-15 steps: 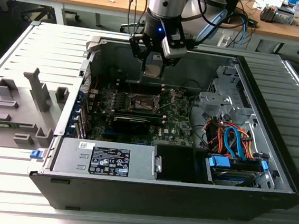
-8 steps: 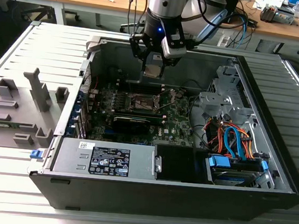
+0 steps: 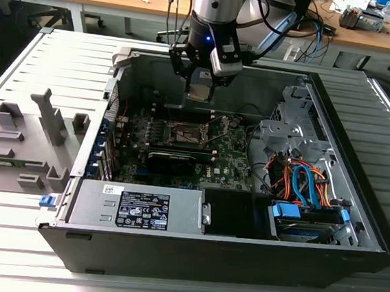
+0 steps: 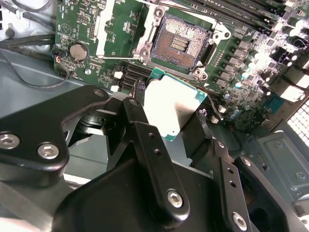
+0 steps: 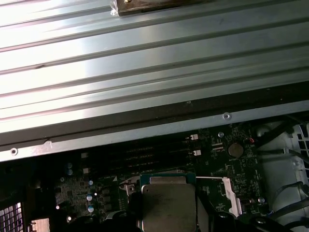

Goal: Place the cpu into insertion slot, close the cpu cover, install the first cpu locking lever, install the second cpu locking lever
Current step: 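Place the cpu into insertion slot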

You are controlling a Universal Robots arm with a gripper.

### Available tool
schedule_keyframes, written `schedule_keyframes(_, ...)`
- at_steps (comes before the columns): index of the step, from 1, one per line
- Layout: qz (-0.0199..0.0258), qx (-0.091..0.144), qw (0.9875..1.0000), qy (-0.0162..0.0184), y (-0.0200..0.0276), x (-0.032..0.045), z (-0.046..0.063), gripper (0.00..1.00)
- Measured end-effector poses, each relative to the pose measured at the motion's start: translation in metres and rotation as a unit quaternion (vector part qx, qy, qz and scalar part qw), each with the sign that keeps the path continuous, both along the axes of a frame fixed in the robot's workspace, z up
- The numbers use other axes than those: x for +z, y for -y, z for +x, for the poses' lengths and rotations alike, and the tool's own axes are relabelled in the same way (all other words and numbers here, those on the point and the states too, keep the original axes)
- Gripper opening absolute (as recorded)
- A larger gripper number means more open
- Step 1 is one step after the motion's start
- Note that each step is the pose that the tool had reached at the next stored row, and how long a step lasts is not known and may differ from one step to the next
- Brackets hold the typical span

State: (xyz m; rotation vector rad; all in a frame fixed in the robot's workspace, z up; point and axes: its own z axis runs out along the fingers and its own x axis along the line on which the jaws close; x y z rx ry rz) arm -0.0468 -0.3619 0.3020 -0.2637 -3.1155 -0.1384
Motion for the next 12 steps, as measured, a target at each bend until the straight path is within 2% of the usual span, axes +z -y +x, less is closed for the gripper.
schedule_keyframes(12, 0.0000, -0.008, 1.0000, 0.0000, 0.0000, 0.0000, 0.0000, 0.54)
